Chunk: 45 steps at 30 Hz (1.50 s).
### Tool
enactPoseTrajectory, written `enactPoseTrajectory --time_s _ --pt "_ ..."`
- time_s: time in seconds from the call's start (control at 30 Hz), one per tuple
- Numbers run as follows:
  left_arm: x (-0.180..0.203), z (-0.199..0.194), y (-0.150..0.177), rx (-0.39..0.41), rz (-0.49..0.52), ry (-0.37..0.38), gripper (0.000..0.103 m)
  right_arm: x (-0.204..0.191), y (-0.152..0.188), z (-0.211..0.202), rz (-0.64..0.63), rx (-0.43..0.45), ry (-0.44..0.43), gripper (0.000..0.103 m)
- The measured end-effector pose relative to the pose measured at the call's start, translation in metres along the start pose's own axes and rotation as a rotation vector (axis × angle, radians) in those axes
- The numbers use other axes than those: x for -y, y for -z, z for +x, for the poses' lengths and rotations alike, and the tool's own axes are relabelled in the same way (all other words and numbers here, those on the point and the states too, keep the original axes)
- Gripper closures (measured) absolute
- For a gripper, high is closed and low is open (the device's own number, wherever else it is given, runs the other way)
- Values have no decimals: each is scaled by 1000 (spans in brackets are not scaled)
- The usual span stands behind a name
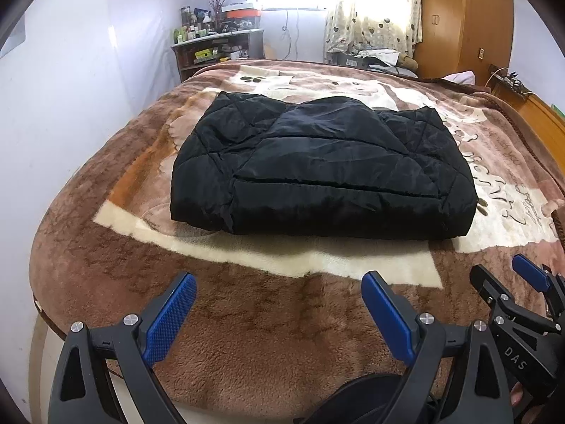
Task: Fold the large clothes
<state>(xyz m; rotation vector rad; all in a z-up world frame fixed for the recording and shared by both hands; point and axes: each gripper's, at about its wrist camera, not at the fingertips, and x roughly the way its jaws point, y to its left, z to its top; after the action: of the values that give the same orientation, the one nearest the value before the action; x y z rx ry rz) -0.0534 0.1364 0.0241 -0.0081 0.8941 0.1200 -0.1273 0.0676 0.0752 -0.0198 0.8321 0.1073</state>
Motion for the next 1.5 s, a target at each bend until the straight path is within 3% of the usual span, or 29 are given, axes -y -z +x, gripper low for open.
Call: enactPoseTrajectory --time_s 1.5 --pt "3 6 0 -14 -2 4 8 1 3 5 20 -19 -1 26"
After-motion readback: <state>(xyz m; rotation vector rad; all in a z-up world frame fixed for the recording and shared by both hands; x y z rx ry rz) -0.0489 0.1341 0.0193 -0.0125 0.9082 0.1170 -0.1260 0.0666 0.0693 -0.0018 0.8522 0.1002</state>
